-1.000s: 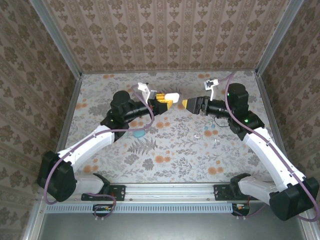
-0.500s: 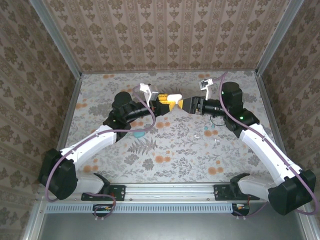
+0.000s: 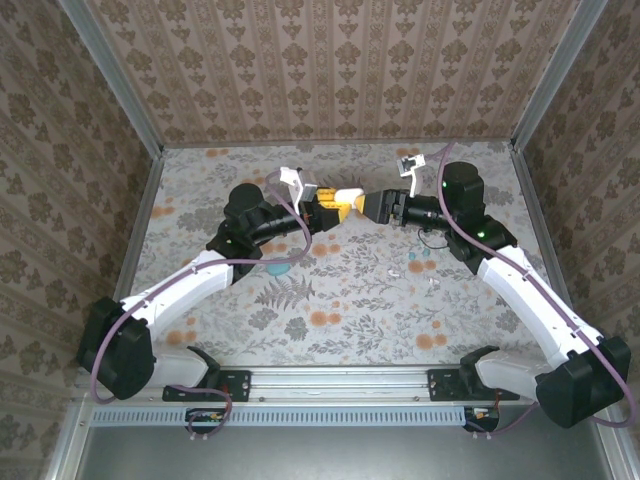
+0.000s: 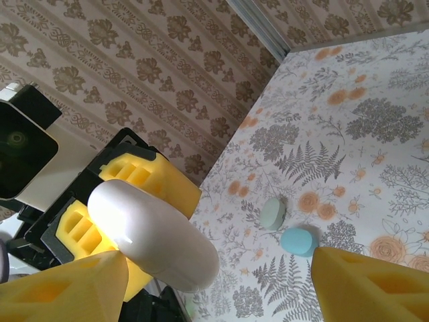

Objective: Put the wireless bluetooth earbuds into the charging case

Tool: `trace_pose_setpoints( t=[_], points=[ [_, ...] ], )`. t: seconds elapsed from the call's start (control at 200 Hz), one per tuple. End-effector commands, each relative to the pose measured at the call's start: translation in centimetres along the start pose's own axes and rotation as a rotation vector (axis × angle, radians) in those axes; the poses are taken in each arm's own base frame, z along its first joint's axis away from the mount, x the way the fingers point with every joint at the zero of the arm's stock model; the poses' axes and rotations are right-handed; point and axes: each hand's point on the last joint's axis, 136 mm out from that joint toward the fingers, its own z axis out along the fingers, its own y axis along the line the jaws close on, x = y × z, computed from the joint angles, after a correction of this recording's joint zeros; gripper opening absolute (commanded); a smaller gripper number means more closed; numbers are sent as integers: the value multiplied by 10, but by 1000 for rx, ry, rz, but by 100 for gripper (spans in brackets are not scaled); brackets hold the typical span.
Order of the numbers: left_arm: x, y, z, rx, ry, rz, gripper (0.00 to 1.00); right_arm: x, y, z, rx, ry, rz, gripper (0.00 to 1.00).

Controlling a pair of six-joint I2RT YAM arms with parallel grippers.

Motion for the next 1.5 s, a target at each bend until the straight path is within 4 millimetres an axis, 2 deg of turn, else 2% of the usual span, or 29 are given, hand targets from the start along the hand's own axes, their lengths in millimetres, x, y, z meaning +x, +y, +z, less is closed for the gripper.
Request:
trace_pose_setpoints(
  t=[0.0, 0.095, 0.36, 0.49, 0.61, 0.775, 0.98, 1.205, 1.495],
  points=[
    [-9, -12, -2, 46, -28, 41, 19, -24, 11, -2, -7, -80, -16, 74],
    [-9, -13, -3, 40, -30, 52, 19, -28, 11, -2, -3, -87, -15, 74],
    [-10, -14, -6, 29, -33, 64, 19, -33, -5, 3, 75, -87, 13, 74],
    [-10, -9, -8, -7, -37, 59, 19, -30, 16, 1, -22, -68, -40, 74],
    [-13, -7, -8, -17, -50, 59, 19, -18, 30, -7, -92, -37, -100, 77],
    [-19, -8, -8, -13, -74, 51, 19, -3, 16, -5, -30, 30, -96, 76],
    [-22, -11, -6, 6, -73, 48, 19, 0, 8, 2, -22, 48, -77, 75],
    [-17, -27, -2, 92, -25, 60, 19, -10, 2, 4, 8, 8, -56, 73],
    [-16, -32, -2, 105, -9, 70, 20, -23, 0, 2, 24, -37, -43, 73]
  ],
)
